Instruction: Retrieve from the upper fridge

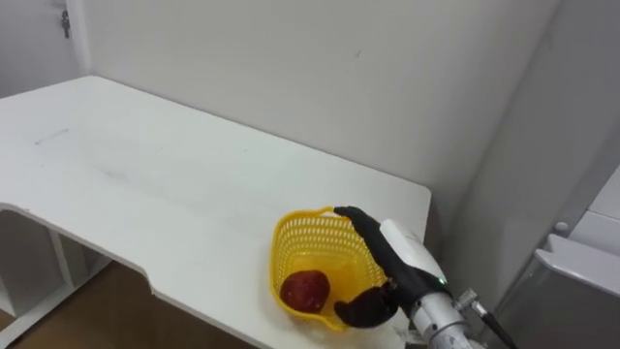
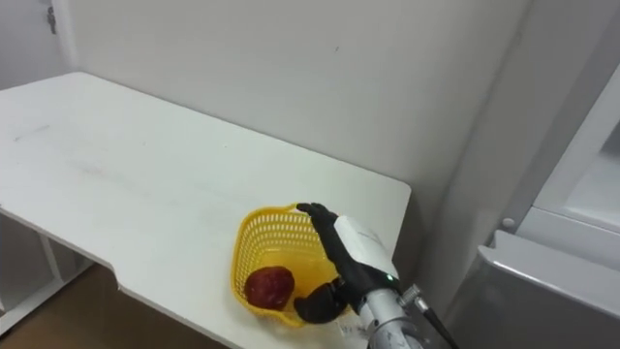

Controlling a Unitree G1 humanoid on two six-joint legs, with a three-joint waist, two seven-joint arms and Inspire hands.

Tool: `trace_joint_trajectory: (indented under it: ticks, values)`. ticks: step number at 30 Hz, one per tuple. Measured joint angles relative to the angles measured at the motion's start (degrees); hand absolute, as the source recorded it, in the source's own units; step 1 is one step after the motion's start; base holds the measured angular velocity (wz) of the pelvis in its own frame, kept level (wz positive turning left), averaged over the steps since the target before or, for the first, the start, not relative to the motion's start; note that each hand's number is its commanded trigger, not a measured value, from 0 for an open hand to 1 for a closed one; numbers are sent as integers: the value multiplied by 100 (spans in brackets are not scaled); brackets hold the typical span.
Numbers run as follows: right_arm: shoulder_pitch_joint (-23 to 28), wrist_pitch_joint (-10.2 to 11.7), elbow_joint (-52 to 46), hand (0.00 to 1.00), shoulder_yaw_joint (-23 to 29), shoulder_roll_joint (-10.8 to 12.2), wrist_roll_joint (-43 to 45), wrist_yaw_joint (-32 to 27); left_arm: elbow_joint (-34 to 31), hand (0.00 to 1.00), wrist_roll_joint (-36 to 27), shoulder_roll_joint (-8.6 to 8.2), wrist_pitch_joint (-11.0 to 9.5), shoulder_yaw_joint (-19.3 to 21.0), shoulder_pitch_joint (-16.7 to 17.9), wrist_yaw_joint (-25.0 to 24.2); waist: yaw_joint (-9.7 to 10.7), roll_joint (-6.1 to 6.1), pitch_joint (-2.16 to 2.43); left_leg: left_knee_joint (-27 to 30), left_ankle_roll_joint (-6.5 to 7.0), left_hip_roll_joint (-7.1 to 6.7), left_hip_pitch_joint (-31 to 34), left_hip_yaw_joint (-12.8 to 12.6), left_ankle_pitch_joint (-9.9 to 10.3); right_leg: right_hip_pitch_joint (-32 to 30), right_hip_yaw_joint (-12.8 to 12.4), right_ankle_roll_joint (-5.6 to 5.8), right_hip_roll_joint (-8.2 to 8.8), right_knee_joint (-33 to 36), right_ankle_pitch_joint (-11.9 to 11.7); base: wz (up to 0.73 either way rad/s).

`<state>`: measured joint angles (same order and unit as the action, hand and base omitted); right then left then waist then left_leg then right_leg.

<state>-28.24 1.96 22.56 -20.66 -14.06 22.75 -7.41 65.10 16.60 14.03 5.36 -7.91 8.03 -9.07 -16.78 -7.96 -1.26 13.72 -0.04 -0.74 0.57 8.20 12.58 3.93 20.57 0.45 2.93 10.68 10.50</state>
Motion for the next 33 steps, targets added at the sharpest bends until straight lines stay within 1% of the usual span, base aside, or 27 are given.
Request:
trace_joint_trajectory:
  ticks: [1,3,4,8,11,12,15,16,21,23,24,25,27,29,30,31,33]
  values:
    - [0,0,-83,0,3,-21,1,0,0,0,63,-2,11,0,-5,-10,43,32,21,0,0,0,-18,-4,0,0,0,0,2,-1,0,0]
    - [0,1,-175,0,2,-21,2,0,0,0,146,-5,17,0,2,-11,67,64,41,2,4,0,-30,-16,-5,2,-8,0,4,0,0,0]
    - [0,1,-204,0,2,-22,1,0,0,0,169,-4,22,1,9,-11,75,70,43,3,5,1,-38,-19,-8,7,-12,0,5,0,0,0]
    - [0,1,-214,0,3,-22,-91,3,1,0,171,-15,28,1,5,-11,101,74,40,-1,5,1,-80,-28,-8,40,-23,0,7,-3,0,-1]
    - [2,1,-263,0,20,-32,-190,2,2,0,170,-13,35,61,51,-11,172,92,29,-10,5,0,-132,-25,-8,116,-19,1,8,-7,0,0]
    - [1,1,-362,0,46,-35,-190,0,2,0,170,-16,38,95,61,-12,217,93,28,-11,5,0,-126,-16,-7,105,-14,1,7,-7,1,0]
    - [2,10,-535,0,180,-35,-207,-23,2,0,169,-27,47,93,65,-13,243,127,21,-8,5,0,-122,-19,-6,120,-15,1,5,-5,0,0]
    - [3,37,-554,0,230,-37,-227,-97,3,0,169,-30,47,94,72,-13,253,115,31,-4,5,1,-132,-19,-6,129,-14,1,4,0,0,0]
    - [14,57,-843,0,427,-37,-362,-260,-75,0,170,-87,47,125,166,0,270,117,32,-5,6,4,-214,-106,-6,141,-105,0,5,10,0,-8]
    - [18,64,-1105,0,489,-38,-476,-317,-106,0,169,-110,47,152,195,16,362,117,33,-4,7,2,-230,-111,-6,159,-141,1,7,10,0,-3]
    - [21,108,-1294,0,562,-35,-501,-351,-106,0,169,-110,43,152,191,19,428,121,31,-3,7,2,-227,-103,-5,163,-140,1,6,11,0,0]
    - [21,191,-1458,0,660,-36,-538,-412,-105,0,169,-109,26,153,184,20,470,148,16,-5,8,2,-225,-115,-5,165,-148,1,5,11,0,0]
    - [35,252,-1740,0,779,-36,-545,-533,-108,0,169,-112,-35,159,261,20,552,170,24,-17,9,10,-251,-165,-4,180,-174,1,2,8,0,-11]
    - [223,255,-2134,0,907,-40,-548,-728,-143,0,162,-117,-57,177,275,22,601,217,60,-33,19,16,-299,-219,4,192,-208,1,1,10,0,-18]
    - [386,269,-2407,0,932,-40,-545,-868,-152,0,147,-135,-66,223,306,30,630,253,93,-54,23,24,-339,-295,7,193,-281,1,-2,14,0,-26]
    - [530,358,-2611,0,952,-36,-523,-985,-142,0,146,-160,-66,225,325,93,683,278,108,-75,25,28,-396,-359,8,215,-337,1,-3,16,0,-27]
    - [752,461,-2824,0,1007,-27,-491,-1159,-94,0,153,-192,-75,228,372,193,765,325,100,-112,26,32,-485,-417,8,260,-391,2,-2,24,0,-21]
